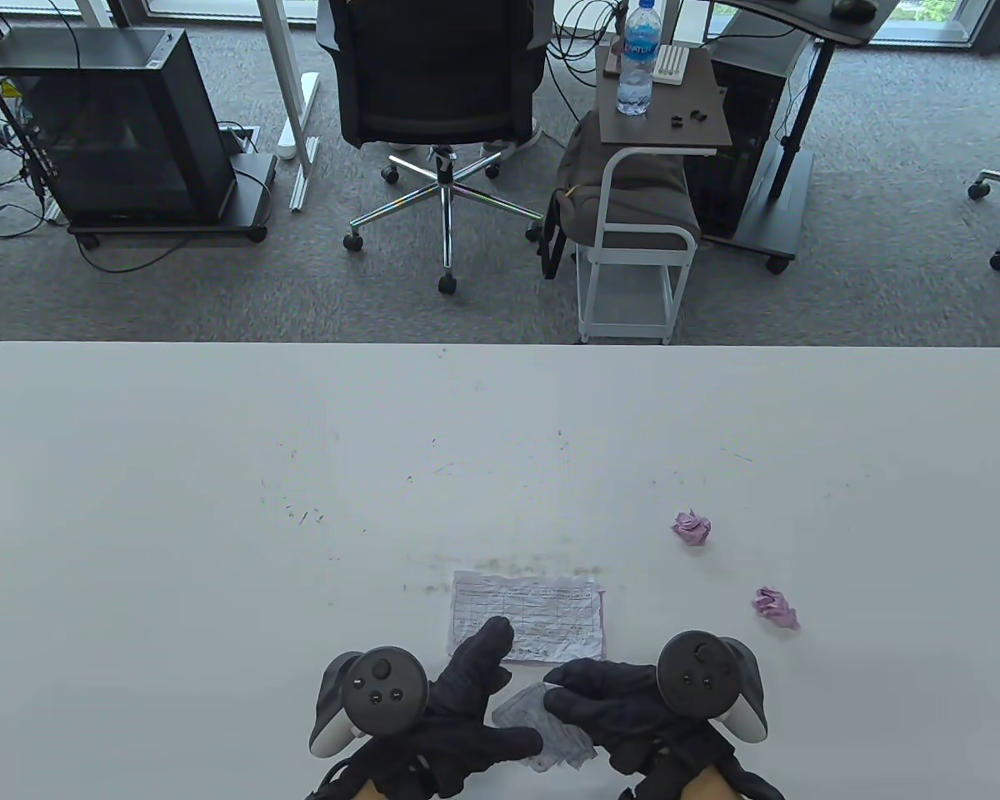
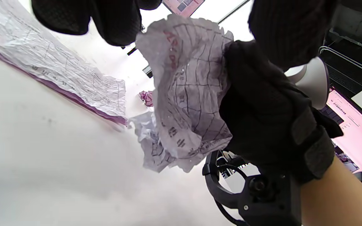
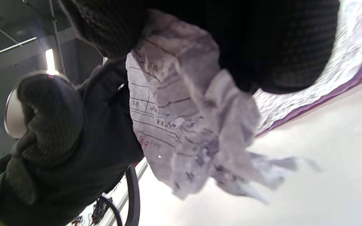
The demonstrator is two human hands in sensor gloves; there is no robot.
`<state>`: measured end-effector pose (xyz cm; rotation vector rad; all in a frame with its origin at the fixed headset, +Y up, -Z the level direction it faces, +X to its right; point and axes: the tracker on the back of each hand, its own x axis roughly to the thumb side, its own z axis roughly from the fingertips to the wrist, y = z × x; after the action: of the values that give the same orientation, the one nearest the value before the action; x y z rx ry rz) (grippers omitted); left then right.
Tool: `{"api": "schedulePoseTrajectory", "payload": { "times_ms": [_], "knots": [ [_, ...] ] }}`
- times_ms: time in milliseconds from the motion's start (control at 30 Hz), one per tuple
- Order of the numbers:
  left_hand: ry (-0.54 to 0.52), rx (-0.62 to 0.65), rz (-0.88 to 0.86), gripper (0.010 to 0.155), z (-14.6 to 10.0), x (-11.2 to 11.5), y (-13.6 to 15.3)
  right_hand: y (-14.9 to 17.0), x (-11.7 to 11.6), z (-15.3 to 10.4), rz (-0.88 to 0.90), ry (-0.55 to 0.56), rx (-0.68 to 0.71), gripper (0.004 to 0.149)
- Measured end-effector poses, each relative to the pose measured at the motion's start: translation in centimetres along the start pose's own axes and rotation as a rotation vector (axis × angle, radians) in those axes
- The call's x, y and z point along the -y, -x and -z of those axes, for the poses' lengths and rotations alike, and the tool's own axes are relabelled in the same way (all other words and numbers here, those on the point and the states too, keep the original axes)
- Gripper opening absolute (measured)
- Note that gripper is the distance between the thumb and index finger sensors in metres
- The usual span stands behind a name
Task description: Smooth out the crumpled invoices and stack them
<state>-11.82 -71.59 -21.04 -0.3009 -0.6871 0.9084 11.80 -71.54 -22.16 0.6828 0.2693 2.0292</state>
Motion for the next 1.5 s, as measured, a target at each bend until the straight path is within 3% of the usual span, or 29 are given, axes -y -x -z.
{"api": "schedulePoseTrajectory", "payload": {
  "times_ms": [133, 233, 367, 433, 567, 900, 1167, 1300, 1500],
  "knots": [
    [-0.065, 0.016, 0.149, 0.069, 0.2, 0.7, -1.1, -0.2, -0.9, 0.3, 0.130, -0.081, 0.017, 0.039],
    [-0.139, 0.040, 0.206, 0.061, 0.1, 0.5, -1.7, 0.3, -0.9, 0.1, 0.221, -0.102, 0.020, 0.047],
    [-0.231, 0.039, 0.188, 0.049, -0.2, 0.1, -1.4, 0.0, -0.7, 0.2, 0.148, -0.129, 0.010, 0.056],
    [-0.249, 0.035, 0.140, 0.044, -0.4, -0.1, -1.3, -0.1, -0.5, 0.3, 0.086, -0.105, 0.005, 0.047],
    [-0.303, 0.033, 0.001, 0.042, -0.8, -0.9, -0.9, 0.2, -0.7, 0.2, 0.074, -0.184, -0.030, 0.039],
    [-0.273, -0.005, -0.014, 0.043, -1.1, -1.7, 0.1, 1.3, 0.6, -0.3, -0.169, -0.261, -0.127, 0.036],
    [-0.387, -0.050, -0.056, 0.044, -1.8, -2.4, 0.9, 1.7, 1.3, -0.5, 0.130, -0.032, -0.033, 0.038],
    [-0.418, -0.100, -0.056, 0.044, -2.0, -2.5, 1.9, 1.5, 1.4, -0.5, 0.059, 0.079, -0.044, 0.041],
    [-0.351, -0.215, -0.023, 0.044, -1.6, -1.8, 3.4, 2.4, 1.6, -0.8, -0.046, 0.066, -0.148, 0.043]
  ]
}}
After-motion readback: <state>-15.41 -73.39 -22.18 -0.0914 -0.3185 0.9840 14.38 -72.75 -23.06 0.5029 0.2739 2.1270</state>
